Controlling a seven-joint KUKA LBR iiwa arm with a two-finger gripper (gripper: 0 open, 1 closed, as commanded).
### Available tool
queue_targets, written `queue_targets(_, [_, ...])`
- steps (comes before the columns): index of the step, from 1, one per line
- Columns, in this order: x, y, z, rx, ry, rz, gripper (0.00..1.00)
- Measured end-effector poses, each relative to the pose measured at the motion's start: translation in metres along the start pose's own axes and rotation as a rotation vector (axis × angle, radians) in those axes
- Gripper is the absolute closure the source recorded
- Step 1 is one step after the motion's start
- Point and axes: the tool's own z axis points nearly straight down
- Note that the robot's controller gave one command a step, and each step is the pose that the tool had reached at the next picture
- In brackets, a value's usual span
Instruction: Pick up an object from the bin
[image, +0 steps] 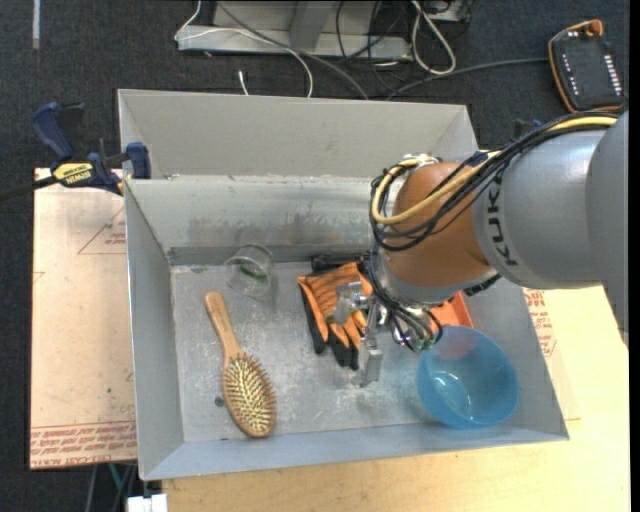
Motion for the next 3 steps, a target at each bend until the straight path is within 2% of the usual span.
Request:
queue_targets(1, [-0.039, -0.027, 0.037, 0.0, -0.018, -0.105, 0.0])
queue_targets(2, [-0.04, -0.004, 0.035, 0.001, -0.02, -0.425, 1.0])
queue_targets(3, [-0.04, -0.004, 0.035, 0.001, -0.02, -0.425, 1.0])
